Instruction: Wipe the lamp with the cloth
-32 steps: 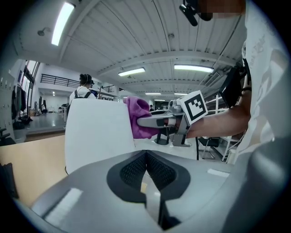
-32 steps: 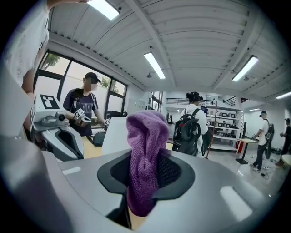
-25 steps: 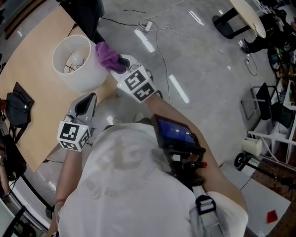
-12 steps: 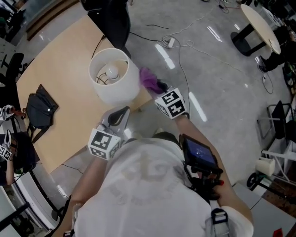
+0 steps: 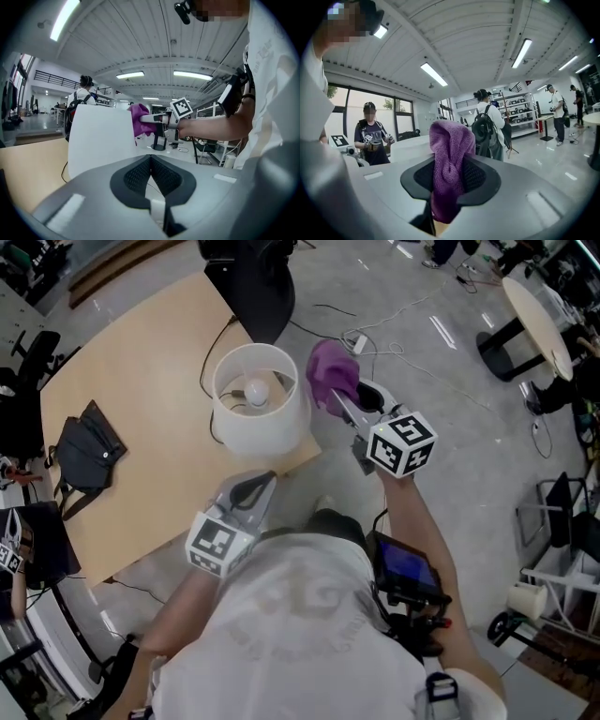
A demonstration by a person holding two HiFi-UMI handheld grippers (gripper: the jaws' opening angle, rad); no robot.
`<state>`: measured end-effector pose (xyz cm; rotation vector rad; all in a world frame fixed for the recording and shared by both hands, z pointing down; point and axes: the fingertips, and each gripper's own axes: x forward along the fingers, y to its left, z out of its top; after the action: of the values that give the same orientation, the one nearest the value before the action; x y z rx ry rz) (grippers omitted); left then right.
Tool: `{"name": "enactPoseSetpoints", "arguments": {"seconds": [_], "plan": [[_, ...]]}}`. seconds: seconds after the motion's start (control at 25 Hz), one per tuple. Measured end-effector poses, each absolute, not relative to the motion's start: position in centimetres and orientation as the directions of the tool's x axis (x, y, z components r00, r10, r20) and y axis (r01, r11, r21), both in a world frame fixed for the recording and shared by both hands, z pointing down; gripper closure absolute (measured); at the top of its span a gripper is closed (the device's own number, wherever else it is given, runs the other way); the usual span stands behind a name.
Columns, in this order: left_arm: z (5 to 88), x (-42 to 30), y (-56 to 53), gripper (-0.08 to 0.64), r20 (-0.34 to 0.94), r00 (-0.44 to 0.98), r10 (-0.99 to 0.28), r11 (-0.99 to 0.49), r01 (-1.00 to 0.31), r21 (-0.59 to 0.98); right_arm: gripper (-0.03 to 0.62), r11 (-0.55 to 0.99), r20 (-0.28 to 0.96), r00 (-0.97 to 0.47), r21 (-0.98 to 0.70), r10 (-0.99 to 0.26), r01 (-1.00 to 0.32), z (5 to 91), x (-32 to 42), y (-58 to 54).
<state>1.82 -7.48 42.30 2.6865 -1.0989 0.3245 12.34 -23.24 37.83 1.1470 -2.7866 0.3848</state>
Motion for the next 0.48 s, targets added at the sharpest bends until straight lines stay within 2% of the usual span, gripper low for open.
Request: {"name": "enactPoseSetpoints", "arguments": {"seconds": [0.24,0.48], "plan": [[39.7,3.8,-8.4,0.558,0.252,0.712,-0.655,-0.716,-0.692,0.096,0.477,0.785,0.057,-0.810,-0.215,-0.583,-0.580,33.7,10.9,-24.6],[38.9,6.2,-9.8,0.558,0.259,0.717,-0.647,-0.723,-0.685,0.087,0.477,0.892,0.094,-0.902,-0.140,-0.420,-0.430,35.1,8.2,-23.5]]}}
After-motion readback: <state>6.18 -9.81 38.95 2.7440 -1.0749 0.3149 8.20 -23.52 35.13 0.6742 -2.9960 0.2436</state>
